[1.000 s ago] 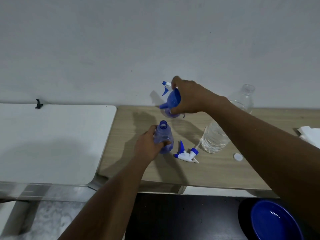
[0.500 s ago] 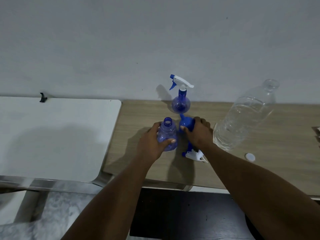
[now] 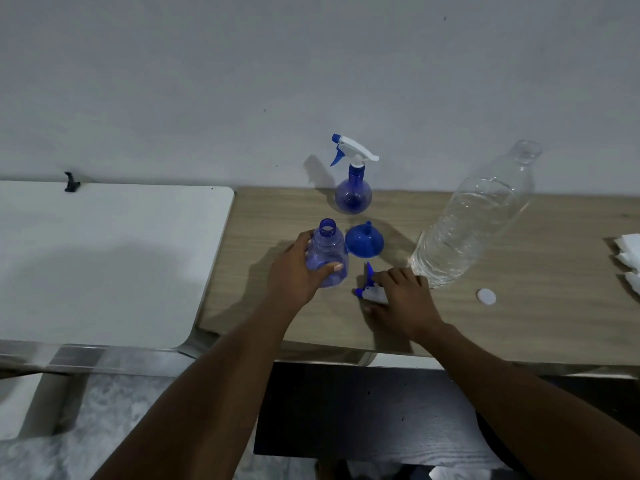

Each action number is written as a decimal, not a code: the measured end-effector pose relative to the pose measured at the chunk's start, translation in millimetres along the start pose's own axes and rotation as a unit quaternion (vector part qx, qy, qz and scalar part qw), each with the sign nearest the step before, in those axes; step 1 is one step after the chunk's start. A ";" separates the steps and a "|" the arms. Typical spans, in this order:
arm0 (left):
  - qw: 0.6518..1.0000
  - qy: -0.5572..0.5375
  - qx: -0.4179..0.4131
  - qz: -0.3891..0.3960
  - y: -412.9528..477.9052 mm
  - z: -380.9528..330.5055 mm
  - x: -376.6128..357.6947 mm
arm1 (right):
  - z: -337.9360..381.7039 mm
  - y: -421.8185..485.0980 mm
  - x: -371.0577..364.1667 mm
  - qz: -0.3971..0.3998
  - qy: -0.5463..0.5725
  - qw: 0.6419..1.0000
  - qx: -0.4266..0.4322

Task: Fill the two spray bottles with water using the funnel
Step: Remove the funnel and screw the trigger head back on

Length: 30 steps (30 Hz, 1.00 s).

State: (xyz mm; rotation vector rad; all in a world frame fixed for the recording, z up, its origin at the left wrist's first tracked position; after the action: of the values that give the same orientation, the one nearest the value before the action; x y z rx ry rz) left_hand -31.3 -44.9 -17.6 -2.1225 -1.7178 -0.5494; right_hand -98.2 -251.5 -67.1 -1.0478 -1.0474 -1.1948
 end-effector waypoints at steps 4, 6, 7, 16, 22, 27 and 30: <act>1.000 0.006 -0.004 0.001 -2.1 -3.1 1.1 | 5.5 0.7 4.3 -0.038 -0.018 0.997 0.059; 1.000 0.016 0.000 0.002 -2.9 -2.8 1.0 | 9.1 1.0 22.7 -0.067 0.023 0.993 0.093; 1.000 0.020 0.002 -0.001 -2.5 -1.9 1.1 | 11.6 1.1 39.1 -0.094 0.047 0.989 0.102; 1.000 0.023 0.016 0.001 -4.0 -3.3 -1.4 | 34.4 22.7 233.4 -0.352 0.151 0.921 0.071; 0.999 0.008 0.039 0.012 -4.3 -5.0 -8.5 | 80.9 31.7 294.4 -0.413 0.253 0.864 0.136; 0.999 0.014 0.037 0.013 -3.9 -2.9 -8.8 | 99.2 46.4 267.7 -0.378 0.203 0.890 0.154; 0.999 0.015 0.037 0.018 -2.4 -3.0 -9.8 | 100.2 55.4 235.5 -0.332 0.190 0.911 0.156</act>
State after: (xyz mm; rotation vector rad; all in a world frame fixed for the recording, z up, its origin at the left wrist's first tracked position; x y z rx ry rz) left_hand -35.7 -54.2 -19.9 -2.0786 -1.6546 -0.4979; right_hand -31.5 -194.4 179.5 -0.1733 -1.2664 -1.6181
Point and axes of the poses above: each hand's wrist, its own y-axis towards the middle knuckle, its own x-axis out of the back of the hand, z = x × y, the point moved 6 cm from there along y, towards the middle knuckle, and after that the axes turned 1 degree about -x, right-handed, at the moved point
